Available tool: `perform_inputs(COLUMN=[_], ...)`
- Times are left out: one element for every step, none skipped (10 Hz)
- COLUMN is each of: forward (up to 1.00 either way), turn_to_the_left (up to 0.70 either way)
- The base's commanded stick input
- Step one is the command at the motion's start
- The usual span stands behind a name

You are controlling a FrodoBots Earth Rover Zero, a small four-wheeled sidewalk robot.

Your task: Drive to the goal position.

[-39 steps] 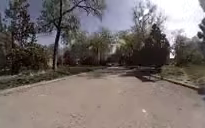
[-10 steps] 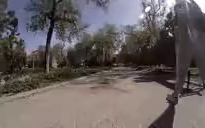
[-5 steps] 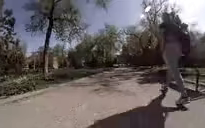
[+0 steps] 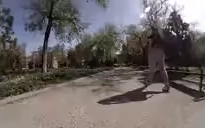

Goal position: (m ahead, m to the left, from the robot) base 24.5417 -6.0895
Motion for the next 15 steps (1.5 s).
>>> perform_inputs(forward=[0.70, 0.70, 0.70, 0.70, 0.70, 0.70, 0.70, 0.70, 0.70, 0.70, 0.70, 0.70, 0.70, 0.70, 0.70], turn_to_the_left=[0.00, 0.00, 0.00, 0.00, 0.00, 0.00, 0.00, 0.00, 0.00, -0.02, -0.24, -0.35, -0.35, -0.29, -0.08])
